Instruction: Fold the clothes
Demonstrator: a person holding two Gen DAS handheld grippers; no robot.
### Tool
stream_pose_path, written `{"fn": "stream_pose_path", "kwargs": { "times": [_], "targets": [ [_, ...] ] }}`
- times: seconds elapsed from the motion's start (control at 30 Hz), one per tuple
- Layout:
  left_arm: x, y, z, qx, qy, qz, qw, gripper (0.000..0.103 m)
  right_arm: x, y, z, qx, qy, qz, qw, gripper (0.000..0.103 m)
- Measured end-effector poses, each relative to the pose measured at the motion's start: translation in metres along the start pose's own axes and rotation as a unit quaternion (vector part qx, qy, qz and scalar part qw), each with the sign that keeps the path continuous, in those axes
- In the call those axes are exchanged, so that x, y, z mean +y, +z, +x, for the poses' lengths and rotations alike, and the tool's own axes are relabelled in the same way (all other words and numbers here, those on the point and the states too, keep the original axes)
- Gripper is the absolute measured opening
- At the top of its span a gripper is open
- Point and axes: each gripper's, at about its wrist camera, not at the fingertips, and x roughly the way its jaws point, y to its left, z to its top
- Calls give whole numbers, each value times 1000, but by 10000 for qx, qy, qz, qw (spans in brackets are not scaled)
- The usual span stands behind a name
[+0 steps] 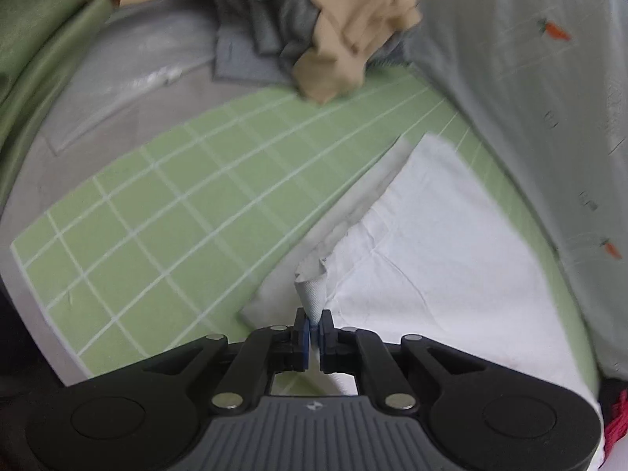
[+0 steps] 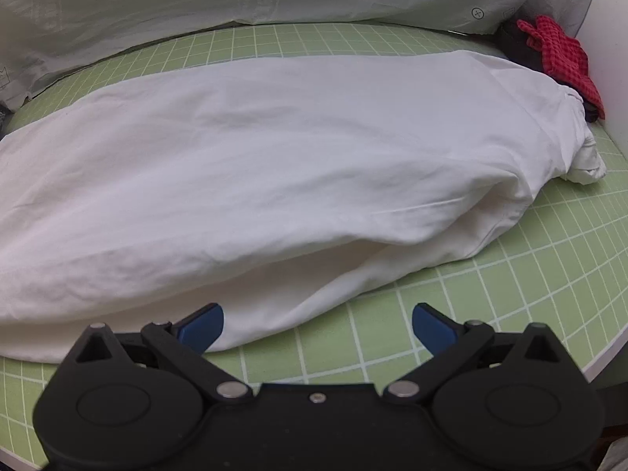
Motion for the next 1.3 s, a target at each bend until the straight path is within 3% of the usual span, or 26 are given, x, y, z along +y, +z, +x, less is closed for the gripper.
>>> {"fn": "stream_pose_path", "kwargs": {
  "times": [0.07,0.13,0.2,0.27,0.47,0.77,0.87,1.03,1.2,1.23,1.27,1.3],
  "targets": [
    [1,-4,2,44,260,-99,9996,15,-9,4,1,-21,3,91,10000,103],
    [-6,-5,-3,-172,372,-37,9992,33,-18,8,-1,-141,2,186,9997,103],
    [-22,-3,-10,-460,353,180,9982,62,-29,13,-1,-210,85,313,9993,103],
    [-40,-1,-14,-688,304,428,9962,71,-42,17,0,-252,189,446,9985,103],
    [-102,-17,-14,-824,103,719,9939,75,-101,34,2,-401,289,1232,9911,103],
    [-191,-69,-10,-915,-28,1224,9883,80,-226,63,30,-659,317,2607,9626,103],
    [-214,-79,-7,-861,-28,1128,9899,81,-267,76,43,-869,317,3056,9476,103],
    [-253,-97,-1,-772,-28,969,9923,81,-338,98,87,-897,770,4128,9031,103],
    [-285,-113,1,-660,121,983,9929,81,-374,112,122,-899,1200,4632,8735,99],
    [-290,-115,2,-629,179,1022,9926,81,-379,113,124,-996,1295,4649,8702,92],
    [-292,-117,2,-598,222,1048,9925,81,-382,115,126,-1078,1365,4608,8703,73],
    [-294,-118,4,-578,275,1065,9922,81,-385,119,126,-1158,1399,4446,8771,66]
  ]
}}
